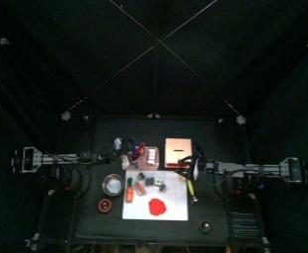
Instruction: Reorient knife
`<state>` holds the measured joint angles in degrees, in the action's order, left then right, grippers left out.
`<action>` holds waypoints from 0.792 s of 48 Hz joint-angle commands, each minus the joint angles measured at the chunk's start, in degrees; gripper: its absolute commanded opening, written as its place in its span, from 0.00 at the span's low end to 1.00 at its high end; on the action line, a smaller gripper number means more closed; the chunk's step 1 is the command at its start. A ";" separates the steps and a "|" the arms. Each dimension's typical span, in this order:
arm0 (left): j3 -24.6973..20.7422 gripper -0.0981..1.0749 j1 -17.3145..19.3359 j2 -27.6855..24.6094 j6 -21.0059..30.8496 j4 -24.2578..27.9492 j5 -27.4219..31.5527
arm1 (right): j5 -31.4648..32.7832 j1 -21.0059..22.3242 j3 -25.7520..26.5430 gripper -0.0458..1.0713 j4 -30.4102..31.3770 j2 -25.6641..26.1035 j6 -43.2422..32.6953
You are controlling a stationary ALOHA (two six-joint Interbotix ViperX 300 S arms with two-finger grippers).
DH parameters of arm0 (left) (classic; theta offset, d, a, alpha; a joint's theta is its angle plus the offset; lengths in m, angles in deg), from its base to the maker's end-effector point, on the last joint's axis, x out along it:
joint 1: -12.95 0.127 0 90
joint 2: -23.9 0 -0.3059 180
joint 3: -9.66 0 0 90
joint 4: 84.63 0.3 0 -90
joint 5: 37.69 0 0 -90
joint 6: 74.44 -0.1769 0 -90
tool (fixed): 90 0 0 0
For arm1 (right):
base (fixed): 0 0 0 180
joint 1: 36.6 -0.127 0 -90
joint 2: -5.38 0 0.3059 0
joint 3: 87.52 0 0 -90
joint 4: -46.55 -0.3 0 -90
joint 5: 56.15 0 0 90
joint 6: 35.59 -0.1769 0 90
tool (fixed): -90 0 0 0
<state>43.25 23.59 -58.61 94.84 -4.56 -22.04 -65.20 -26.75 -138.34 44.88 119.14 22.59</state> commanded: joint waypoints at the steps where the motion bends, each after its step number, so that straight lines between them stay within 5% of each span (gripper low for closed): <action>1: -0.88 0.89 0.62 -1.23 -0.09 0.44 -0.18 | -0.53 -0.09 3.60 0.95 0.09 0.09 0.09; 11: -1.23 0.89 4.04 -4.04 0.26 1.76 -0.44 | -0.53 -0.09 3.60 0.95 0.26 -0.35 0.09; 38: -4.48 0.83 5.36 -10.28 0.00 1.67 -4.57 | -0.53 0.09 3.16 0.95 0.53 -0.53 0.09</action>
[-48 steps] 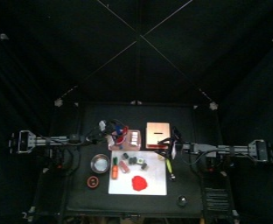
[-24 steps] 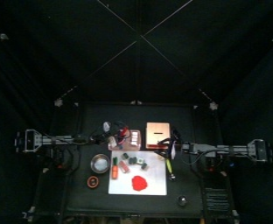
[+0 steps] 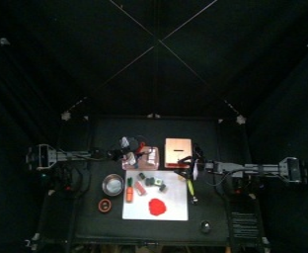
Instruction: Reorient knife
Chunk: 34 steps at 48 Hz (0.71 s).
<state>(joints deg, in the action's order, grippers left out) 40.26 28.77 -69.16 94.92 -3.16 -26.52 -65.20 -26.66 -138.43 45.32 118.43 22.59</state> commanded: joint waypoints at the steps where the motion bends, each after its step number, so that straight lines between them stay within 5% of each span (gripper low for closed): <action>1: -1.49 0.82 0.18 0.26 -0.09 0.35 -0.09 | -0.53 -0.09 3.25 0.95 0.00 0.18 0.09; 14: -1.41 0.68 0.18 0.62 -0.18 0.00 -0.09 | -0.53 -0.09 3.34 0.95 0.00 0.18 0.09; 34: -0.35 0.65 0.26 7.29 -0.35 0.35 0.44 | -0.44 0.00 3.25 0.95 0.00 0.18 0.09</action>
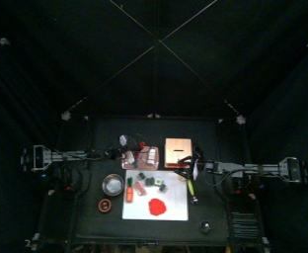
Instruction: Reorient knife
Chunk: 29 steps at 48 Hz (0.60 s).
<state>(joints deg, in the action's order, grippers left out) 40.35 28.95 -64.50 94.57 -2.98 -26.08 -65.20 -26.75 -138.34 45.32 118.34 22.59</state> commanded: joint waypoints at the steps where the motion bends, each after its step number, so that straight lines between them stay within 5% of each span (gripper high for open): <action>1: -0.44 0.65 0.09 3.16 0.00 0.18 0.00 | -0.53 0.09 3.16 0.95 0.00 0.26 0.09; 29: 0.44 0.65 -1.23 14.68 0.00 0.79 -0.79 | -2.99 -0.26 7.21 0.95 -0.97 -1.49 0.00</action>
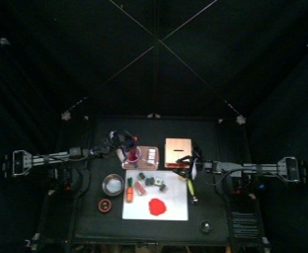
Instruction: Reorient knife
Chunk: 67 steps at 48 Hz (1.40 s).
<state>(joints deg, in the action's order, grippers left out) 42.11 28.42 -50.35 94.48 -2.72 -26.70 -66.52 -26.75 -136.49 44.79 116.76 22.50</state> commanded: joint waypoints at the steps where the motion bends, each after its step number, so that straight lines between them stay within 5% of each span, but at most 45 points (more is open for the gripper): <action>1: -1.41 0.65 -1.05 0.44 0.00 0.70 -0.18 | -1.93 -0.26 5.80 0.95 -0.79 0.00 0.00; 17: -4.48 0.65 -5.10 -1.67 -0.09 3.16 0.79 | -3.69 0.79 10.02 0.95 -9.58 -0.53 0.18; 32: -9.58 0.65 -6.94 -8.44 -0.09 4.13 1.76 | -15.38 0.79 9.23 0.95 -8.00 -3.43 0.09; 67: -20.21 0.65 -9.67 -23.64 -0.35 6.50 1.41 | -16.08 4.31 14.41 0.93 -12.22 -11.34 0.18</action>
<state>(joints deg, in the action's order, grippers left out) 23.83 18.84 -74.08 94.22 3.52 -25.21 -82.16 -23.15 -126.12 33.19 105.07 22.50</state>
